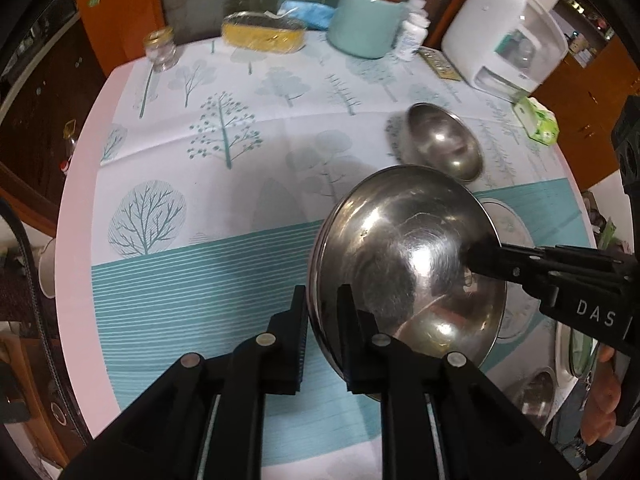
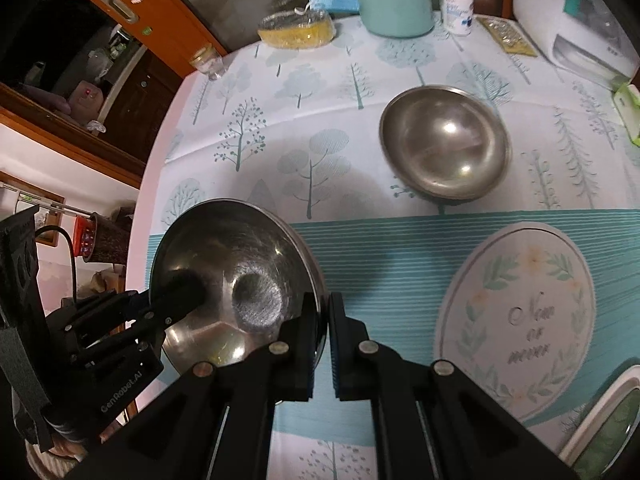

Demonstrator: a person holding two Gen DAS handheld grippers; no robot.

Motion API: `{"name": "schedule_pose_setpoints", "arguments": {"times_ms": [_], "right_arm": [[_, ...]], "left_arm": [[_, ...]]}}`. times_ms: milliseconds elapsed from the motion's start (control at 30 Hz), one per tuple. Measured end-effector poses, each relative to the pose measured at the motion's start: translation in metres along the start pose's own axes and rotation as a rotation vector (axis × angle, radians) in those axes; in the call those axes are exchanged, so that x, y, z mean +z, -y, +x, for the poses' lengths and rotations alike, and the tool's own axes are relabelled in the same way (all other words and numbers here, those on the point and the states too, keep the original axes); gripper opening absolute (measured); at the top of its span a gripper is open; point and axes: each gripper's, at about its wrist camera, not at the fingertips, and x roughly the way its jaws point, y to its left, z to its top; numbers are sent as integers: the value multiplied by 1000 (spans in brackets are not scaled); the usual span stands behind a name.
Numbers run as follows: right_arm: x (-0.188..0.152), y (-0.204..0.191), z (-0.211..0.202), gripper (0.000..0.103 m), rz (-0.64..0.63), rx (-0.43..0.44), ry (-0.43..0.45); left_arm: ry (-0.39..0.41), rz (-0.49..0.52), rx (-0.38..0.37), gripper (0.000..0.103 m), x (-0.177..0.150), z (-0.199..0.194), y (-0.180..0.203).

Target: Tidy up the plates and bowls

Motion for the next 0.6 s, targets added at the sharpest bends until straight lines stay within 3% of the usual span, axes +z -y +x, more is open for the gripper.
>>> {"name": "schedule_pose_setpoints", "arguments": {"times_ms": [300, 600], "right_arm": [[-31, 29, -59, 6, -5, 14, 55], [-78, 71, -113, 6, -48, 9, 82]], "left_arm": [[44, 56, -16, 14, -22, -43, 59], [57, 73, -37, 14, -64, -63, 137]]}}
